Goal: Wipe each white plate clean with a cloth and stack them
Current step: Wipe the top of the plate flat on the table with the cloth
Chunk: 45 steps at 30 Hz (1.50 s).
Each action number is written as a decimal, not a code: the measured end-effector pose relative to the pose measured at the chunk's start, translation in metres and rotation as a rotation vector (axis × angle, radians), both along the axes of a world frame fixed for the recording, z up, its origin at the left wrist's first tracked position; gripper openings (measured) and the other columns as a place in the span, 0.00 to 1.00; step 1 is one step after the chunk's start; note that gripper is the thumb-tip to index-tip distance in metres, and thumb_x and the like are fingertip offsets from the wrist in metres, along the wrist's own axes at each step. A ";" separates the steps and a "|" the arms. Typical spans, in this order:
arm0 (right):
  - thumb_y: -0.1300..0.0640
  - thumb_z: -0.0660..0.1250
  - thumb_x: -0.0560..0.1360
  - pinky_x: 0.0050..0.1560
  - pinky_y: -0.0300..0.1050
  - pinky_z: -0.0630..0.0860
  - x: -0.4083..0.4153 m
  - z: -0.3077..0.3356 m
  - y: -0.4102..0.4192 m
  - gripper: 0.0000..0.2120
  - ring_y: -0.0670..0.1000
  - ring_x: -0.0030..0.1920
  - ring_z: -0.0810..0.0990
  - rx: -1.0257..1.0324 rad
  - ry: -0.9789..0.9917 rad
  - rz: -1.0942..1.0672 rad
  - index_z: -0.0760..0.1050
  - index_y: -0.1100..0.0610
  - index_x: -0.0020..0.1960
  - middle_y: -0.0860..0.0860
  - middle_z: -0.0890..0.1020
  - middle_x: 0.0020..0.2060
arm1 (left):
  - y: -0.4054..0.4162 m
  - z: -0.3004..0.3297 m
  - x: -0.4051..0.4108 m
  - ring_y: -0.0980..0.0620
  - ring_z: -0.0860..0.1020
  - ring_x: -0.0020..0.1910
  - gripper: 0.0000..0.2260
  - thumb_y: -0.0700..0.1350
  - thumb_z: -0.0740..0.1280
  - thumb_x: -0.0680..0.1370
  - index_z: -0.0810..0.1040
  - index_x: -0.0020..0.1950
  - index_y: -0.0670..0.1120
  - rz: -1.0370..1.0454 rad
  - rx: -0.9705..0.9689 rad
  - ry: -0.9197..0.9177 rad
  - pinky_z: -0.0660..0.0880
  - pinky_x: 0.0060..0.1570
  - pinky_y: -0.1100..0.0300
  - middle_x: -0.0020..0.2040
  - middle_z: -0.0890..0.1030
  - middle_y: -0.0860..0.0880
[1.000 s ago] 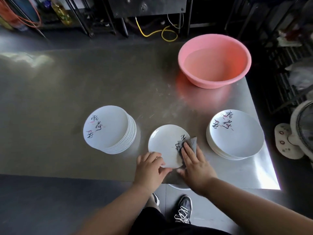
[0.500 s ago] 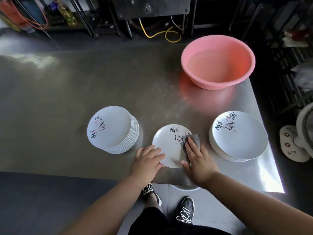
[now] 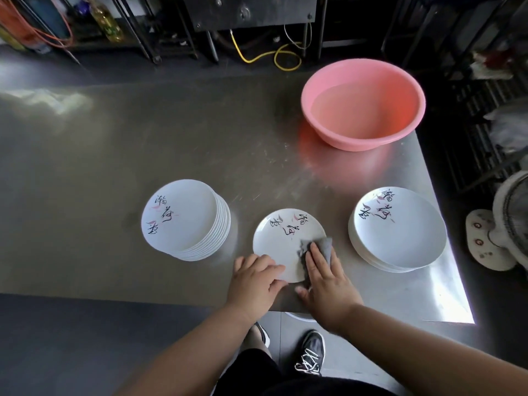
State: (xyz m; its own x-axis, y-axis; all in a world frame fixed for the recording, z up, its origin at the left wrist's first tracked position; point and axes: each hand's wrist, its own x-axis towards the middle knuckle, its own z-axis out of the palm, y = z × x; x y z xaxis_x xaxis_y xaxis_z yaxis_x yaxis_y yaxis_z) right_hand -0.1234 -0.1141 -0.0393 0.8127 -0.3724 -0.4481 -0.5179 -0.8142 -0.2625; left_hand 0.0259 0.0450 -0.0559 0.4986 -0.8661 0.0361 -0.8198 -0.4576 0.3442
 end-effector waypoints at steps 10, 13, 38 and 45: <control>0.35 0.53 0.84 0.83 0.53 0.54 0.020 -0.002 -0.055 0.36 0.52 0.84 0.40 0.055 -0.093 0.015 0.47 0.46 0.86 0.32 0.33 0.79 | 0.015 0.004 0.038 0.51 0.72 0.75 0.25 0.65 0.70 0.74 0.82 0.67 0.57 -0.105 0.123 -0.058 0.69 0.67 0.43 0.74 0.76 0.57; 0.35 0.53 0.84 0.84 0.50 0.48 0.015 -0.004 -0.038 0.37 0.55 0.84 0.44 0.054 -0.100 -0.055 0.47 0.50 0.86 0.37 0.36 0.82 | 0.013 -0.004 0.033 0.49 0.76 0.71 0.22 0.61 0.74 0.72 0.83 0.65 0.56 -0.086 0.086 -0.069 0.65 0.65 0.48 0.71 0.79 0.57; 0.36 0.52 0.85 0.84 0.51 0.45 0.016 -0.006 -0.054 0.36 0.54 0.84 0.39 0.041 -0.089 -0.074 0.49 0.53 0.86 0.39 0.36 0.81 | 0.004 0.004 0.020 0.55 0.71 0.71 0.20 0.62 0.74 0.72 0.83 0.62 0.57 0.002 0.053 -0.067 0.69 0.64 0.45 0.68 0.78 0.61; 0.34 0.52 0.79 0.76 0.64 0.53 -0.010 0.010 0.046 0.42 0.68 0.78 0.62 -0.050 -0.031 0.074 0.72 0.70 0.73 0.65 0.74 0.74 | -0.003 -0.007 0.011 0.53 0.76 0.61 0.09 0.58 0.72 0.72 0.85 0.47 0.56 -0.016 -0.052 -0.092 0.64 0.59 0.51 0.50 0.82 0.59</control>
